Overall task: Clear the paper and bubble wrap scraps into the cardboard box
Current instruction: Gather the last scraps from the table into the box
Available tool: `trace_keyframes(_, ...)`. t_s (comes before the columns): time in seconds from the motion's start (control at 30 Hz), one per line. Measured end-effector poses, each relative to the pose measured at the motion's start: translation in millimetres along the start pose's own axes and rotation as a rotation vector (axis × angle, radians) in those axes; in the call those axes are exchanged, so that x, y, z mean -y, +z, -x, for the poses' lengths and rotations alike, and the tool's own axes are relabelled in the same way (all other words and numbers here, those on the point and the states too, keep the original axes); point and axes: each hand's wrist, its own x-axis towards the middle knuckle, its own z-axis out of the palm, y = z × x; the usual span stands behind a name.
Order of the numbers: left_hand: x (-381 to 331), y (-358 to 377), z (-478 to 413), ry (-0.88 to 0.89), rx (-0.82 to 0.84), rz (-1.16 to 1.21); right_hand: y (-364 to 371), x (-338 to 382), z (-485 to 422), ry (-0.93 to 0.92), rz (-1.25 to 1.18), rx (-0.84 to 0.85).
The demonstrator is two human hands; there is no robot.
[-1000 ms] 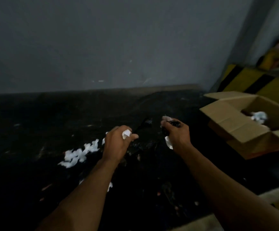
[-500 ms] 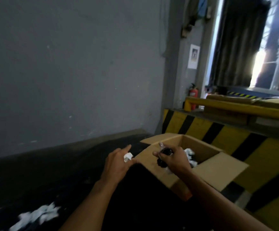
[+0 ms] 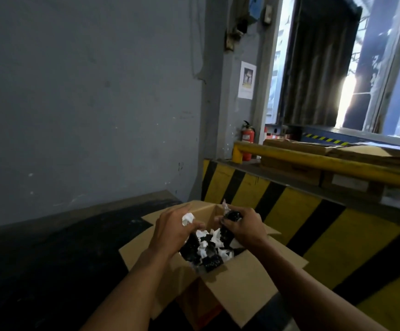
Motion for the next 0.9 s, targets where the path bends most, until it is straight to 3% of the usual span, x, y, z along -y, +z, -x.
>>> trace_keyframes(0.4,48,80,-114,-0.078,0.064,-0.058,41,-101,-133,0.066,-0.064,0.078)
trace_keyframes(0.57,74,109,-119,-0.221,0.053,-0.089,77,-144,-178,0.06,-0.083,0.202)
trace_keyframes(0.7,85,139,-120,-0.364,0.006,-0.13,99,-184,-201,-0.051,-0.077,0.326)
trace_keyframes(0.9,85,187,-112,-0.497,-0.021,-0.121,108,-238,-221,0.018,-0.094,0.613)
